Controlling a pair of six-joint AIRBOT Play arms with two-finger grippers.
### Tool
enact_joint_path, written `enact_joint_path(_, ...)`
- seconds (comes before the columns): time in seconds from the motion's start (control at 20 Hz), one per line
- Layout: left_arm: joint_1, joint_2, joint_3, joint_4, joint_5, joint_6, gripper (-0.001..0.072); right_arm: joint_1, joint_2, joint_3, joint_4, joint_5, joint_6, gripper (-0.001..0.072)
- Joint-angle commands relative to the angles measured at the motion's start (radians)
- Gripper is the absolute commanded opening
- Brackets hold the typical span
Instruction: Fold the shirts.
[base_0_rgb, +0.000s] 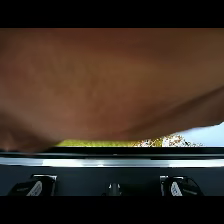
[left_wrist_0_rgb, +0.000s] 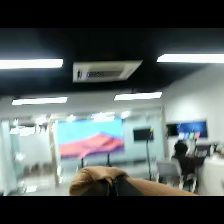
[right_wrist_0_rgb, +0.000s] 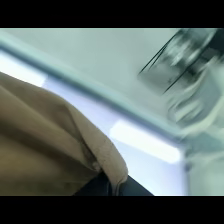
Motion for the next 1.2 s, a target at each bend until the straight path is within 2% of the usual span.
enact_joint_path(0.0, 0.001, -0.091, -0.015, 0.106, -0.164, -0.003, 0.0026, -0.001, -0.079, -0.104, -0.018, 0.394, 0.135, 0.0025)
enact_joint_path(0.15, -0.021, -0.227, -0.143, 0.103, -0.281, -0.003, 0.0026, 0.000, -0.093, -0.451, -0.004, 0.267, 0.146, 0.0024)
enact_joint_path(0.25, -0.045, -0.327, -0.283, 0.103, -0.272, 0.025, 0.0026, 0.017, -0.130, -0.710, -0.006, 0.153, 0.145, 0.0024)
enact_joint_path(0.35, -0.071, -0.448, -0.396, 0.103, -0.256, 0.035, 0.0027, 0.075, -0.191, -0.922, -0.024, -0.094, 0.080, 0.0024)
enact_joint_path(0.45, -0.095, -0.584, -0.447, 0.102, -0.253, 0.034, 0.0027, 0.134, -0.300, -0.984, -0.036, -0.334, 0.039, 0.0024)
enact_joint_path(0.55, -0.112, -0.703, -0.449, 0.101, -0.253, 0.033, 0.0027, 0.152, -0.406, -0.960, -0.014, -0.519, 0.050, 0.0025)
enact_joint_path(0.7, -0.126, -0.801, -0.449, 0.101, -0.250, 0.014, 0.0027, 0.152, -0.503, -0.909, 0.010, -0.741, 0.173, 0.0025)
enact_joint_path(0.85, -0.129, -0.845, -0.449, 0.101, -0.188, -0.134, 0.0027, 0.152, -0.547, -0.875, 0.072, -0.869, 0.192, 0.0025)
enact_joint_path(1.0, -0.138, -0.884, -0.449, 0.101, -0.167, -0.322, 0.0032, 0.152, -0.589, -0.875, 0.106, -0.845, 0.192, 0.0026)
enact_joint_path(1.05, -0.138, -0.893, -0.449, 0.101, -0.184, -0.344, 0.0104, 0.152, -0.599, -0.875, 0.109, -0.825, 0.191, 0.0039)
enact_joint_path(1.1, -0.138, -0.895, -0.449, 0.098, -0.217, -0.344, 0.0323, 0.150, -0.594, -0.874, 0.109, -0.800, 0.190, 0.0226)
enact_joint_path(1.15, -0.127, -0.892, -0.439, 0.103, -0.282, -0.337, 0.0624, 0.145, -0.583, -0.863, 0.101, -0.750, 0.189, 0.0407)
